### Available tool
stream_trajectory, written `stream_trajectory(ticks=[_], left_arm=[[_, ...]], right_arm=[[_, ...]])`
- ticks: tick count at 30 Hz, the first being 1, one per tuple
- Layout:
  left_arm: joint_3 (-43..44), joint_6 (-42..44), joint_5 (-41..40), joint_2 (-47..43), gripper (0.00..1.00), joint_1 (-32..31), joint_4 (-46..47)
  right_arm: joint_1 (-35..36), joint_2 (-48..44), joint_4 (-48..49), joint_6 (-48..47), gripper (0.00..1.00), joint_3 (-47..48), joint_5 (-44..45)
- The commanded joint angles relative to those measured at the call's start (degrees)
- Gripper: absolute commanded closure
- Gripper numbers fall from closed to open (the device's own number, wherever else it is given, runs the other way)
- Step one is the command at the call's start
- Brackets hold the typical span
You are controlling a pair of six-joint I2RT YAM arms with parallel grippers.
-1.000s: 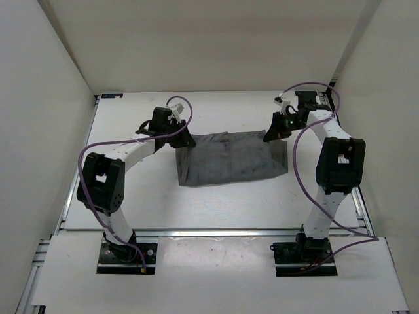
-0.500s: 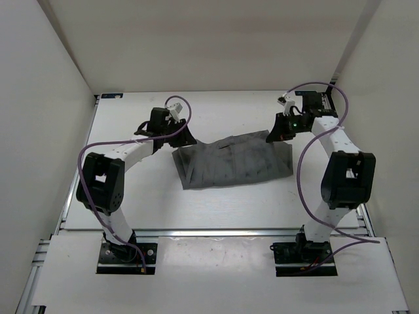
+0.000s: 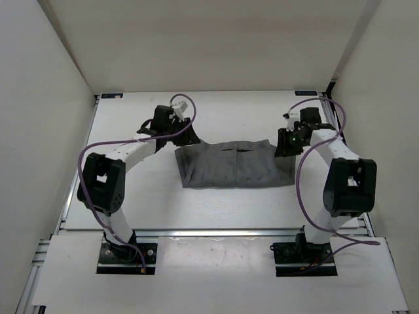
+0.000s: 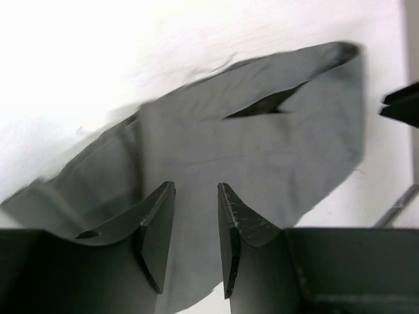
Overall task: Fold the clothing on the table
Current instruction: Fold the skirt
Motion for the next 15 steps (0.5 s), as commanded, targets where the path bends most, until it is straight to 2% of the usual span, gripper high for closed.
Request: stream_trajectory(ticks=[1,3,4,8,11,13,15], left_arm=[[3.8,-1.5,3.6,-4.3,0.57,-2.0,5.7],[3.0,-4.6,7.5,-3.4,0.59,-3.2,9.5],[3.0,-6.6,9.8,-2.1,0.61,-3.5,13.0],[1.3,-11.4,17.8,2.8,0.66,-5.5,18.5],[-3.6,-14.1,18.3,4.8,0.65,-7.1,23.3],[-6.6,-16.3,18.3,7.4,0.67,-6.5,26.4],[-7.1,-14.1,17.6,9.4,0.69,-5.9,24.2]], right_arm=[[-0.5,-3.5,5.6,0.8,0.60,5.2,-9.2],[1.6,-3.4,6.8,0.6,0.91,5.9,-15.8],[2.3,-2.4,7.1,1.0,1.00,6.1,-18.8],[5.7,3.3,5.7,-0.5,1.00,7.0,-31.5],[8.1,7.4,2.9,-5.1,1.00,8.2,-32.5],[8.4,10.9,2.7,-4.2,1.00,8.0,-32.8],[7.2,13.2,6.5,-0.7,1.00,6.8,-32.7]])
